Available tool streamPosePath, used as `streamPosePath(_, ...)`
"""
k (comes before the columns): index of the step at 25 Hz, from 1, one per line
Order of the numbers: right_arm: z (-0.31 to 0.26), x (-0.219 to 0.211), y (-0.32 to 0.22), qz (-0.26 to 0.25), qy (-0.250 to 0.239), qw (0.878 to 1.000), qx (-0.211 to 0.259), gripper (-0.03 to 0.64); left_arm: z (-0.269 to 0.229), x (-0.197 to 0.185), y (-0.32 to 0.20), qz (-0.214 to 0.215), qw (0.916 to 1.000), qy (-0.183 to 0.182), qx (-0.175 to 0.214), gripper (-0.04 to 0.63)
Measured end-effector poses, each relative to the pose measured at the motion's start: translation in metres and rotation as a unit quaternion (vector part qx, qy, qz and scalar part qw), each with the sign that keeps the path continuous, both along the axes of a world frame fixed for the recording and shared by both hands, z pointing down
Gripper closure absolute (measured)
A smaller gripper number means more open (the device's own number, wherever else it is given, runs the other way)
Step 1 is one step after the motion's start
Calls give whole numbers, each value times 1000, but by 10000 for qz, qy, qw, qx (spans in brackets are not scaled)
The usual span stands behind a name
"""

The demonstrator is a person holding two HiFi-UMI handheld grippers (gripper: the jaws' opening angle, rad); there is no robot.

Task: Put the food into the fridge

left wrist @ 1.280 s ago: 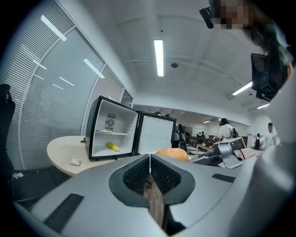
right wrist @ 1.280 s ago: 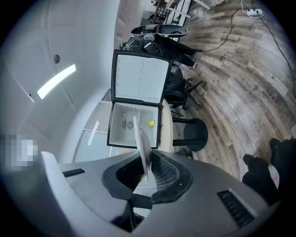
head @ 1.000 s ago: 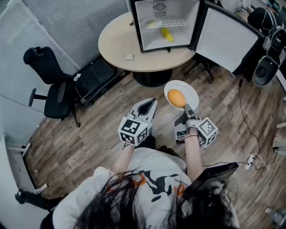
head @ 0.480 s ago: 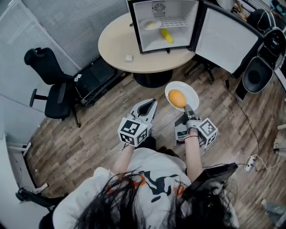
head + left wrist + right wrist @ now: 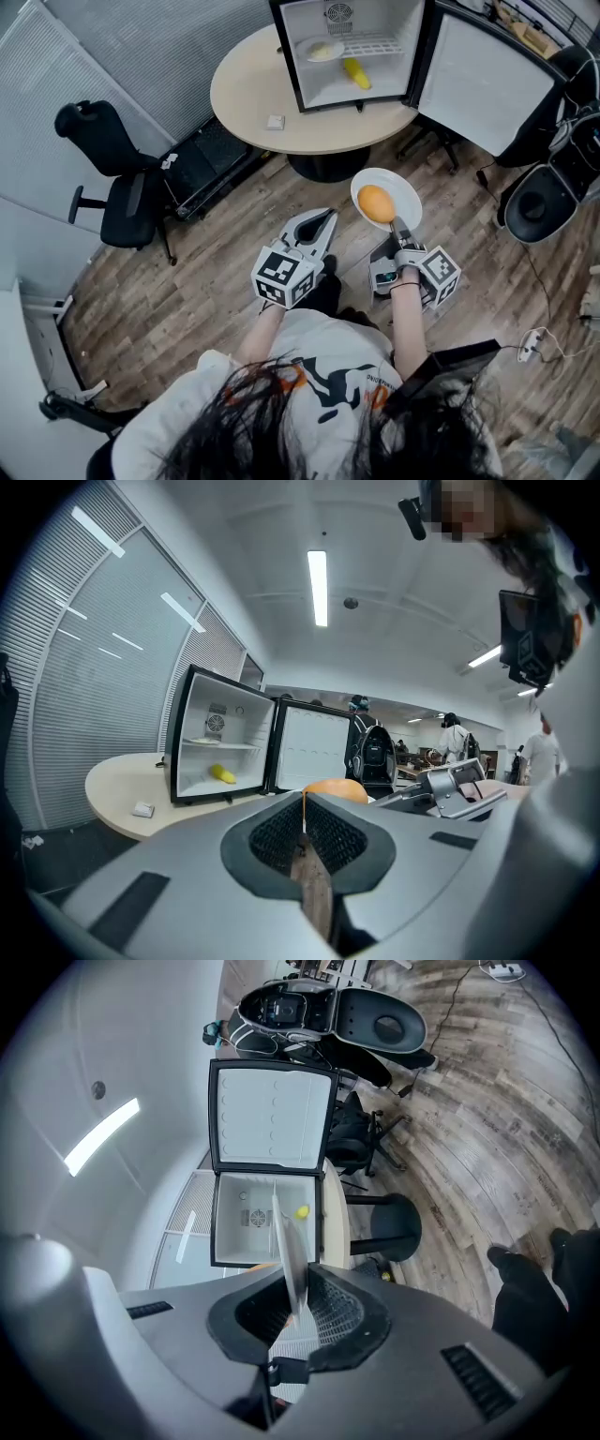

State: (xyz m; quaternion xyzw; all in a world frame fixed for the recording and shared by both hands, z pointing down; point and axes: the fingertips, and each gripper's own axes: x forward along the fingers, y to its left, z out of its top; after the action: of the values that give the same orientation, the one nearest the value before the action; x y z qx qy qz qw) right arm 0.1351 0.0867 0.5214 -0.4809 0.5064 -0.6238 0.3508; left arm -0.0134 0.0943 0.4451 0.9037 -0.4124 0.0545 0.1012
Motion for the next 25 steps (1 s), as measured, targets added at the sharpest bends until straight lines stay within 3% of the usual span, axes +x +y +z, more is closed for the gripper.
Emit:
streamPosePath(8, 6, -3, -46, -37, 51, 10000, -45, 580, 11, -1, -46, 19, 9999, 52, -99, 581)
streamPosePath(25, 12, -28, -201, 41, -7, 9995, -313, 580, 18, -25, -225, 170, 9995, 114, -226, 581)
